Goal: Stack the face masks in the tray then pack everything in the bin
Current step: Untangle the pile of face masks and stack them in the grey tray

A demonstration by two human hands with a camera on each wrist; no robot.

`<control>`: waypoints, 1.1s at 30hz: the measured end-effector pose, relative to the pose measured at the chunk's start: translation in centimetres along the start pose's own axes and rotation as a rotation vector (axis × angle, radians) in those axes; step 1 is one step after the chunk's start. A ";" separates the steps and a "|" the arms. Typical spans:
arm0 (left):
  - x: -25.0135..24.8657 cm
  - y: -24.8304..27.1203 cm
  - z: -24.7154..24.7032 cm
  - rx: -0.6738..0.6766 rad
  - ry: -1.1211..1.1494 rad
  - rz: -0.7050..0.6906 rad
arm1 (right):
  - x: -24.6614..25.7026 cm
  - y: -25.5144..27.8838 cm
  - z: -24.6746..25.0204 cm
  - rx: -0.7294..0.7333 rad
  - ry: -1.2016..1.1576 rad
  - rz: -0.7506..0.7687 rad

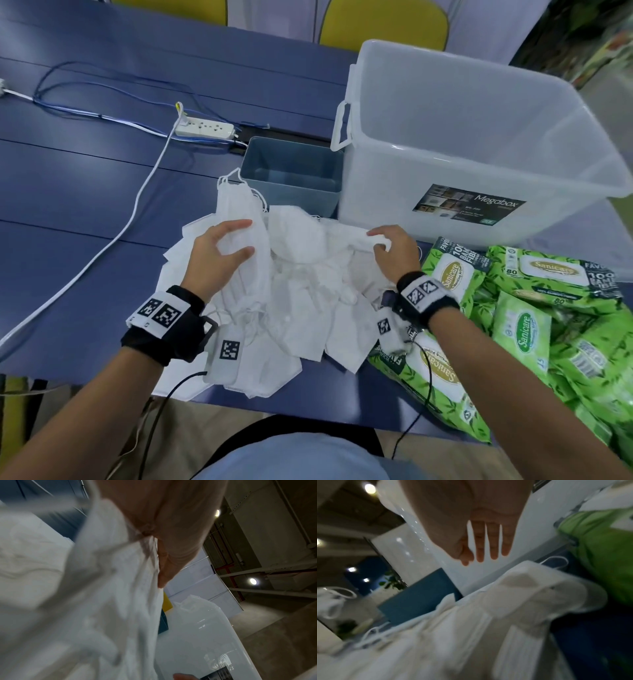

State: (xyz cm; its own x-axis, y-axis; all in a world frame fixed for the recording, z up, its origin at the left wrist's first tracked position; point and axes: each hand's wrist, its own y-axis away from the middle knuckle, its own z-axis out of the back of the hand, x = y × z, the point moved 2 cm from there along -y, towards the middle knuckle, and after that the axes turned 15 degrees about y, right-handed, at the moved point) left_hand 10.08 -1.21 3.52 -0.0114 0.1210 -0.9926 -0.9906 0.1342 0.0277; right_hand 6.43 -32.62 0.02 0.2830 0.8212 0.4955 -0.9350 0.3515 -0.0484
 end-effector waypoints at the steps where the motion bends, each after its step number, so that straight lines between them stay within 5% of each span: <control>1: 0.0 0.0 -0.2 0.003 -0.009 -0.007 | -0.8 -1.2 -0.4 0.065 0.093 -0.023; 4: 0.0 -0.2 -0.6 0.016 -0.026 -0.010 | -1.9 -3.2 -1.9 0.308 0.330 -0.032; 8: -0.2 -0.2 -0.7 0.022 -0.043 -0.001 | -1.7 -3.8 -2.8 0.447 0.420 -0.023; 14: -0.3 -0.5 -1.0 0.021 -0.055 0.005 | -0.8 -3.8 -2.4 0.351 0.560 0.022; 18: -0.4 -0.9 -1.7 0.038 -0.013 0.017 | -0.4 -3.8 -0.4 0.419 0.407 0.036; 25: -1.1 -2.0 -3.9 0.091 0.065 0.004 | 2.5 -2.0 5.9 0.041 -0.161 0.178; 33: -4.2 -0.8 -6.8 0.249 0.327 0.101 | 8.1 1.5 5.6 0.024 -0.477 0.467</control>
State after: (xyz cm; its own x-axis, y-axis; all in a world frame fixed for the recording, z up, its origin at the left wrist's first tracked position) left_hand 9.96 -8.54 6.84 -0.1892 -0.1670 -0.9676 -0.9194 0.3761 0.1148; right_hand 6.08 -27.96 8.78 -0.2729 0.5940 0.7568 -0.9424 -0.0070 -0.3344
